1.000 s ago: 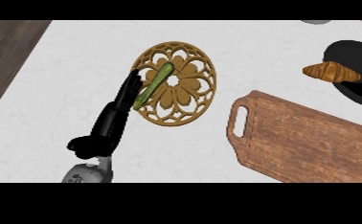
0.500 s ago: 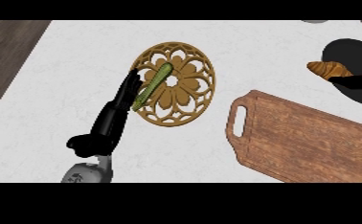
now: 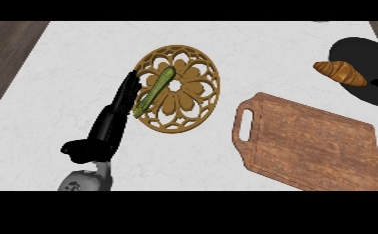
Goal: Pick the croissant from the cutting board and place it in the pan
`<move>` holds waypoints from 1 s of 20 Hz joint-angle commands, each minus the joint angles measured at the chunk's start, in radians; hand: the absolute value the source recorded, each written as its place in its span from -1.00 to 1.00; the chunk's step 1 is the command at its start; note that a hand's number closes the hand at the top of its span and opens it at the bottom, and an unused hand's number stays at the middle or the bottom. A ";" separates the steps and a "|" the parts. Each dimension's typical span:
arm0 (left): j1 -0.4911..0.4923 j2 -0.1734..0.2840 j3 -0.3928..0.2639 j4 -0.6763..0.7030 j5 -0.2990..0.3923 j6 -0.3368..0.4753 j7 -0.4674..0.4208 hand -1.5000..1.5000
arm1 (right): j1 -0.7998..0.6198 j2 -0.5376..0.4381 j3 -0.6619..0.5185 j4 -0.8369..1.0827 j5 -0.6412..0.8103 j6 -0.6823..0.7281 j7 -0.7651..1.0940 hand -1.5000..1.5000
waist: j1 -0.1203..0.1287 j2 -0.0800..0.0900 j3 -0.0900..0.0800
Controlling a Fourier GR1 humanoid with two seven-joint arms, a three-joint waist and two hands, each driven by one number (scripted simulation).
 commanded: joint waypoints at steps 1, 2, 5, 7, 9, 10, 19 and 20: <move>0.009 0.012 0.017 -0.003 -0.003 0.009 0.013 0.00 | 0.046 -0.062 -0.046 0.022 -0.053 0.184 -0.048 -1.00 | -0.022 -0.008 -0.001; 0.029 -0.010 -0.011 -0.021 -0.019 0.024 0.002 0.00 | 0.071 -0.071 -0.036 0.035 -0.045 0.251 -0.058 -1.00 | -0.021 -0.010 0.000; 0.032 -0.014 -0.012 -0.029 -0.009 0.019 0.009 0.00 | 0.092 -0.093 -0.043 0.034 -0.056 0.364 -0.085 -1.00 | -0.020 -0.011 0.000; 0.042 -0.014 -0.004 -0.001 -0.009 0.021 -0.011 0.00 | 0.125 -0.093 -0.030 0.019 -0.046 0.410 -0.137 -1.00 | -0.021 -0.008 0.000; 0.028 0.022 0.022 -0.003 0.001 -0.003 -0.012 0.00 | 0.134 -0.126 -0.031 0.016 -0.050 0.466 -0.126 -1.00 | -0.025 -0.010 -0.001; -0.003 -0.007 0.013 0.021 0.001 0.009 -0.012 0.00 | 0.135 -0.097 -0.031 0.003 -0.051 0.431 -0.144 -1.00 | -0.027 -0.006 0.000; 0.027 0.021 0.015 -0.026 0.008 -0.012 0.013 0.00 | 0.237 -0.095 0.005 -0.048 -0.032 0.427 -0.220 -1.00 | -0.023 -0.012 0.001; 0.024 0.006 0.025 -0.009 0.014 -0.002 -0.013 0.00 | 0.264 -0.106 0.007 -0.050 -0.034 0.456 -0.246 -1.00 | -0.037 -0.014 0.000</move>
